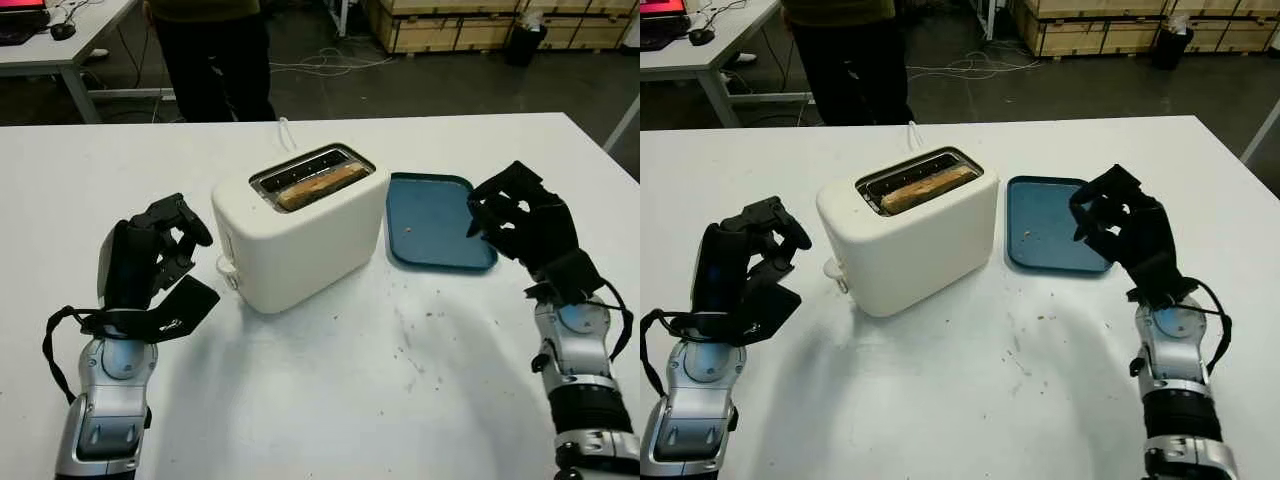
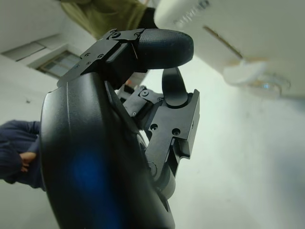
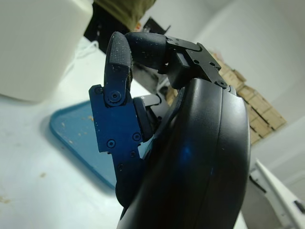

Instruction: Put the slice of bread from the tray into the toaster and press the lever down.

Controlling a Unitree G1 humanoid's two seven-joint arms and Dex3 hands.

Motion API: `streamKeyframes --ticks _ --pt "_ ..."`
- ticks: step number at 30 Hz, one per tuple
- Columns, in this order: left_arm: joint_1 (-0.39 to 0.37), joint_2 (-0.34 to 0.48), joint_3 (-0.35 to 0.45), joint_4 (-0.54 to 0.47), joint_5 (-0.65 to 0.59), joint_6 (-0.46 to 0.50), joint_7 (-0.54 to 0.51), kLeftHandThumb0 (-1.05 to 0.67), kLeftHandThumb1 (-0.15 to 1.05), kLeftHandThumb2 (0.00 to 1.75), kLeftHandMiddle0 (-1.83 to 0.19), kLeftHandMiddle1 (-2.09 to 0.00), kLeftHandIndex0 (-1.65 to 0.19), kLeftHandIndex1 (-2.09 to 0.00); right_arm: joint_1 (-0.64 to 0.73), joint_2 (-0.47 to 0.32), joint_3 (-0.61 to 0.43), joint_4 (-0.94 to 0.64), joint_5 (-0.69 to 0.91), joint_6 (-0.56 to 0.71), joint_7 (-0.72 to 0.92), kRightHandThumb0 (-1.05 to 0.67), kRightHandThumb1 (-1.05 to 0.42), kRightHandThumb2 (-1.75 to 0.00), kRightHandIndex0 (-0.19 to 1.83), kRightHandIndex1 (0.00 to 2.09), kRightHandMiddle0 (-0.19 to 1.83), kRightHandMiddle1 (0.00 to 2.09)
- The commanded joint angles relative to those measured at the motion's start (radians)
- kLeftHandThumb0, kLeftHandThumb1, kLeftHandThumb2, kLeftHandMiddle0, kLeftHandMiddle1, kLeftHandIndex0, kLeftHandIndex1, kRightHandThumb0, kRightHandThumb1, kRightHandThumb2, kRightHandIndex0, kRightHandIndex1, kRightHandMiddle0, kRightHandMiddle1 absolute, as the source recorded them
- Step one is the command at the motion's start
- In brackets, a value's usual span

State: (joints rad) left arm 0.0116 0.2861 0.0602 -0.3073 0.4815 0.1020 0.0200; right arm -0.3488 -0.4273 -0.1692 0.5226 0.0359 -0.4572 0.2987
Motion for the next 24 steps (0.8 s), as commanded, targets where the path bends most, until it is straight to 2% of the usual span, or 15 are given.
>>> streamKeyframes --ticks 1,4,7,11,17,21,24 --pt "-0.026 0.041 0.006 -0.016 0.021 0.037 -0.037 0.05 0.89 0.36 -0.91 -1.75 -0.71 -1.75 -0.042 -0.04 0.023 0.032 -0.039 -0.025 0.013 -0.51 -0.92 -0.37 0.7 1.75 0.44 1.74" --pt "-0.045 0.091 0.011 -0.027 0.039 0.058 -0.072 0.04 0.92 0.24 -0.9 -1.75 -0.7 -1.75 -0.071 -0.072 0.048 0.075 -0.08 -0.051 0.021 -0.56 -0.92 -0.38 0.7 1.75 0.46 1.74" --pt "-0.062 0.118 0.017 -0.035 0.042 0.076 -0.09 0.03 0.92 0.2 -0.9 -1.75 -0.71 -1.75 -0.086 -0.082 0.062 0.105 -0.089 -0.082 0.032 -0.55 -0.92 -0.38 0.7 1.75 0.52 1.64" --pt "-0.077 0.129 0.018 -0.03 0.045 0.083 -0.09 0.02 0.92 0.16 -0.92 -1.75 -0.71 -1.75 -0.094 -0.078 0.071 0.122 -0.084 -0.09 0.045 -0.54 -0.92 -0.38 0.71 1.75 0.5 1.68" --pt "-0.085 0.131 0.016 -0.021 0.051 0.091 -0.087 0.02 0.92 0.15 -0.92 -1.75 -0.71 -1.75 -0.085 -0.074 0.083 0.106 -0.088 -0.064 0.047 -0.54 -0.92 -0.38 0.72 1.75 0.57 1.55" --pt "-0.089 0.132 0.015 -0.01 0.051 0.082 -0.084 0.03 0.92 0.14 -0.92 -1.75 -0.72 -1.75 -0.083 -0.06 0.081 0.115 -0.068 -0.073 0.061 -0.56 -0.92 -0.38 0.74 1.75 0.53 1.66" --pt "-0.091 0.13 0.015 -0.003 0.048 0.076 -0.08 0.03 0.92 0.14 -0.93 -1.75 -0.72 -1.75 -0.08 -0.054 0.081 0.113 -0.063 -0.078 0.066 -0.56 -0.92 -0.39 0.74 1.75 0.55 1.6"
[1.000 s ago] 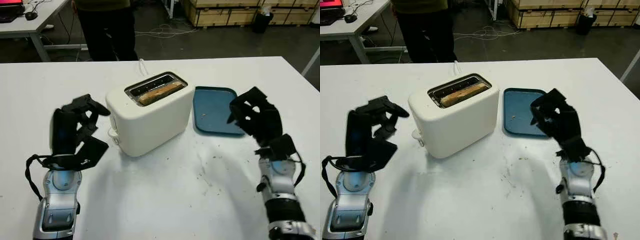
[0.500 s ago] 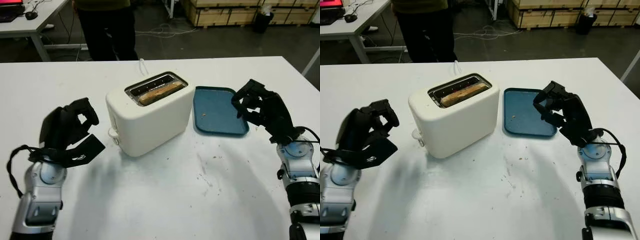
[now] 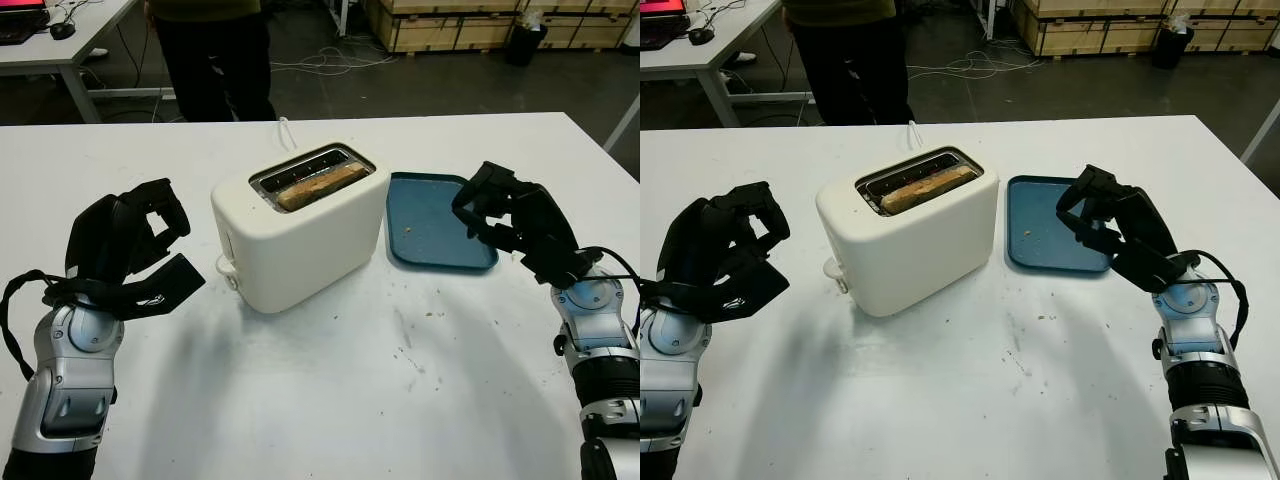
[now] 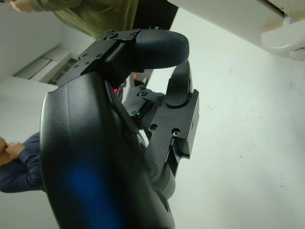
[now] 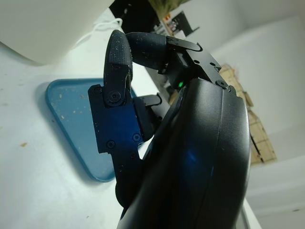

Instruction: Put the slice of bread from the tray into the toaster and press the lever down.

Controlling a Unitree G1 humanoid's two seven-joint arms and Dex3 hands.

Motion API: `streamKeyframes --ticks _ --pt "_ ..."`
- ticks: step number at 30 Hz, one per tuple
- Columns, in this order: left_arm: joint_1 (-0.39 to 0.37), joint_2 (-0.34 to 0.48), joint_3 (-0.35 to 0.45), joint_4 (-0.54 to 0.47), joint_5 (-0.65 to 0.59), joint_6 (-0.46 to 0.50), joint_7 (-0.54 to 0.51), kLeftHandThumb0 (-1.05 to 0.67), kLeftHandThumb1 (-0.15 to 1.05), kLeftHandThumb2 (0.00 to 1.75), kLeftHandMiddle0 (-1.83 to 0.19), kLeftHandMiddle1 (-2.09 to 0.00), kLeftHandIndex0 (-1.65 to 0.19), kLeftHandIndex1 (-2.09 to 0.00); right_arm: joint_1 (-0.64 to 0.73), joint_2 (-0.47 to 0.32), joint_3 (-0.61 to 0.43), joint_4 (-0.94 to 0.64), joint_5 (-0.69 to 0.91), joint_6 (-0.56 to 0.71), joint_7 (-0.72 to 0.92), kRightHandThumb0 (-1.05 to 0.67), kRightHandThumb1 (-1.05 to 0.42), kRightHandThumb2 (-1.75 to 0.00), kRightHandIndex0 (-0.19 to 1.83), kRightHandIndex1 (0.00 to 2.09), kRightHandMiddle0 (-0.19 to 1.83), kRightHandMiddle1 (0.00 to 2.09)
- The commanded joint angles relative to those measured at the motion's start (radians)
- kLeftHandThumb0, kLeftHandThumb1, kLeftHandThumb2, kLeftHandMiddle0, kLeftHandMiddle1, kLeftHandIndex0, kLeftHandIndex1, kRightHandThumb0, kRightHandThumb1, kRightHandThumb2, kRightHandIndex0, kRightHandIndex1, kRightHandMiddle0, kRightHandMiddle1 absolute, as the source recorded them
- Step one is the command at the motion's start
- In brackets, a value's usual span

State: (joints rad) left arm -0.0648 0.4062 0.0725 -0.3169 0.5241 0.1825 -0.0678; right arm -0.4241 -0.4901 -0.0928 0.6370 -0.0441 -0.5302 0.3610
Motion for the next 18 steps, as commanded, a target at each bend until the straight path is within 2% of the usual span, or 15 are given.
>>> streamKeyframes --ticks 1,2,5,7,12,15,18 --pt "-0.015 0.009 0.001 0.006 0.006 -0.002 0.007 0.04 0.92 0.14 -0.93 -1.75 -0.72 -1.75 -0.004 0.01 0.004 -0.001 0.016 -0.006 0.005 -0.56 -0.92 -0.39 0.74 1.75 0.58 1.5" --pt "-0.015 0.008 0.001 0.005 0.007 -0.002 0.007 0.04 0.92 0.14 -0.93 -1.75 -0.72 -1.75 -0.003 0.011 0.004 0.0 0.016 -0.007 0.007 -0.56 -0.92 -0.39 0.73 1.75 0.6 1.47" --pt "-0.015 0.008 -0.001 0.006 0.009 -0.001 0.008 0.04 0.92 0.14 -0.93 -1.75 -0.72 -1.75 -0.003 0.013 0.004 0.003 0.018 -0.016 0.014 -0.55 -0.92 -0.39 0.74 1.75 0.55 1.59" --pt "-0.015 0.007 -0.002 0.005 0.012 0.002 0.008 0.03 0.92 0.14 -0.94 -1.75 -0.72 -1.75 -0.002 0.014 0.003 0.0 0.022 -0.016 0.019 -0.55 -0.92 -0.39 0.75 1.75 0.57 1.55" --pt "-0.013 0.004 -0.002 0.008 0.008 -0.002 0.011 0.03 0.92 0.14 -0.95 -1.75 -0.72 -1.75 -0.002 0.015 0.002 -0.006 0.023 -0.007 0.027 -0.55 -0.92 -0.4 0.76 1.75 0.53 1.64" --pt "-0.012 0.005 -0.004 0.013 0.006 -0.009 0.012 0.04 0.92 0.14 -0.95 -1.75 -0.72 -1.75 -0.003 0.014 0.003 -0.002 0.02 -0.014 0.028 -0.54 -0.92 -0.41 0.76 1.75 0.56 1.53" --pt "-0.012 0.008 -0.005 0.015 0.006 -0.008 0.008 0.03 0.92 0.15 -0.94 -1.75 -0.73 -1.75 -0.004 0.016 0.003 -0.001 0.02 -0.015 0.029 -0.54 -0.92 -0.41 0.76 1.75 0.58 1.5"
